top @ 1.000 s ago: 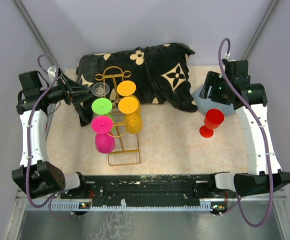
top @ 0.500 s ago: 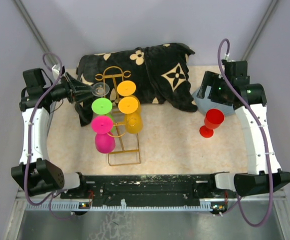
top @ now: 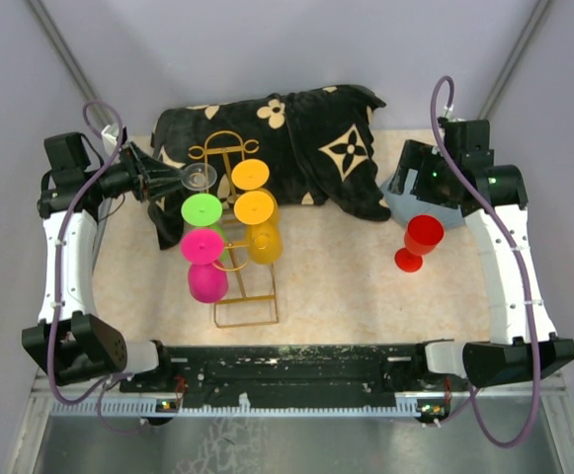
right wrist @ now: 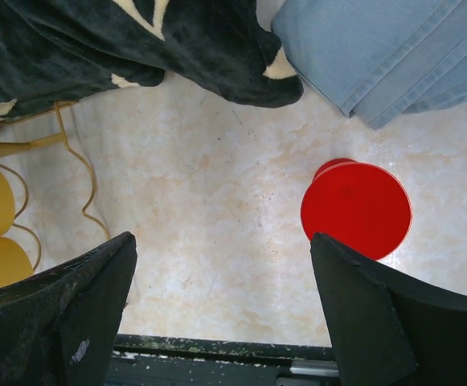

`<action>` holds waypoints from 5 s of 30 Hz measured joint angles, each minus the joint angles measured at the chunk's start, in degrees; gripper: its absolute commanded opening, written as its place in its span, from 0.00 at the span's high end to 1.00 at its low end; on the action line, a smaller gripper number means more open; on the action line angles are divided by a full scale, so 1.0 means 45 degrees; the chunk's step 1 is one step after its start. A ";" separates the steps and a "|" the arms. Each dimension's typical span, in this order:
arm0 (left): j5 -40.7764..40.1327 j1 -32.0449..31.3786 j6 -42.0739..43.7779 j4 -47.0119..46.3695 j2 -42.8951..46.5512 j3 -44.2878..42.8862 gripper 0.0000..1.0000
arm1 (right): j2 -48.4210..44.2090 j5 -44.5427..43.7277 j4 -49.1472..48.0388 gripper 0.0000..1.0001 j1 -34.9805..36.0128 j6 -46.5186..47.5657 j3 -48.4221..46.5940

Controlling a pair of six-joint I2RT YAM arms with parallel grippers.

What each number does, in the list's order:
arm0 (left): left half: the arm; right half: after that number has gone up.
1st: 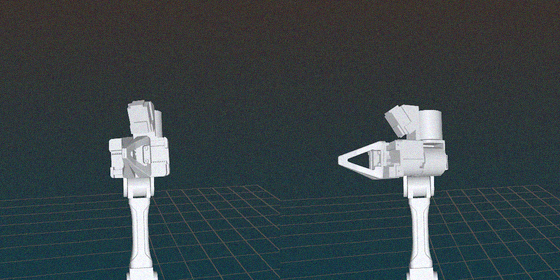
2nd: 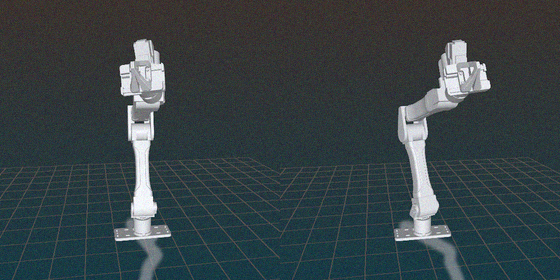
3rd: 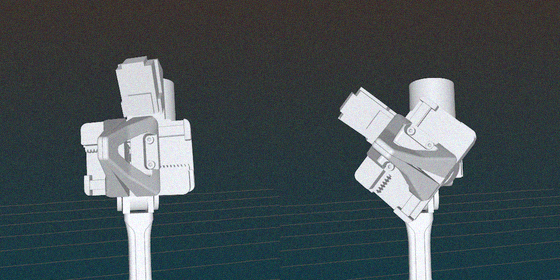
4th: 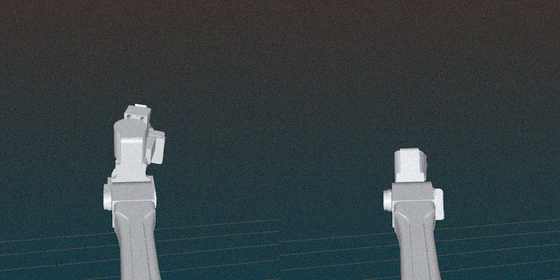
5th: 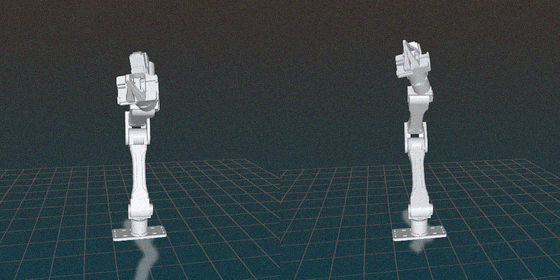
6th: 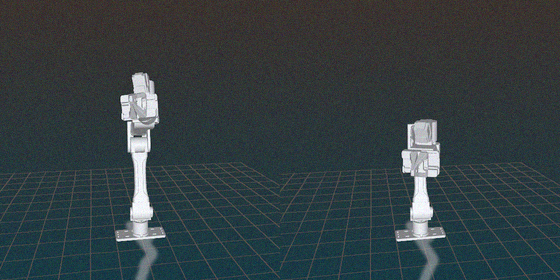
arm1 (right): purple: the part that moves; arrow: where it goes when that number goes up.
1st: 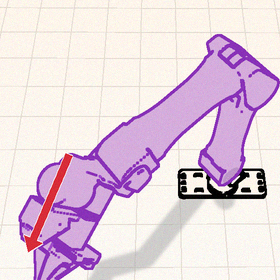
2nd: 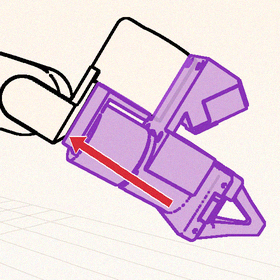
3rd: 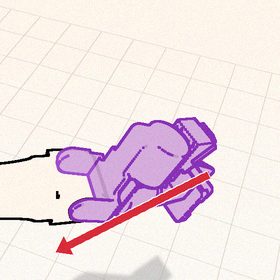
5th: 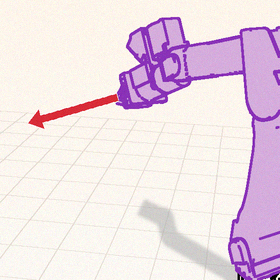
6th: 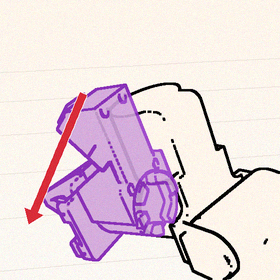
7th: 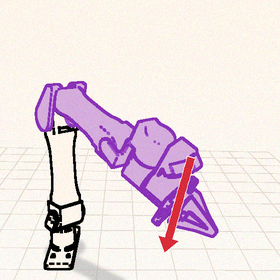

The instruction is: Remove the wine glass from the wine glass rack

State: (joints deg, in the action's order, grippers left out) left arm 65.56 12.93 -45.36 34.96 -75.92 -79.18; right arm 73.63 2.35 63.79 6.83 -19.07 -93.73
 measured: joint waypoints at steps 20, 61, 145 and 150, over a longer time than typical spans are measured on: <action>-0.0024 0.0000 0.0058 -0.0005 -0.0044 -0.0146 0.93 | 0.0034 0.0131 -0.0267 0.06 0.0000 0.0000 0.0427; 0.0942 0.0355 -0.0733 -0.0408 -0.0049 -0.0384 1.00 | -0.0117 0.0131 -0.0350 0.03 0.0000 0.0228 0.0918; 0.1010 -0.6154 1.3886 -0.5882 -0.1515 -0.5824 1.00 | 0.5620 0.8524 -0.3230 0.02 -0.1098 -0.3021 -0.6907; 0.2089 -0.6912 0.8612 -0.9933 -0.0806 -0.3988 1.00 | 0.4158 0.9408 -0.3983 0.03 -0.2939 -0.3419 -0.5659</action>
State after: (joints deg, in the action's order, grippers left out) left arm 74.96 -18.17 -6.61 -9.74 -79.55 -97.12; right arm 92.33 44.69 45.87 -6.39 -34.46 -119.20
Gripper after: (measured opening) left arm 0.011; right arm 0.977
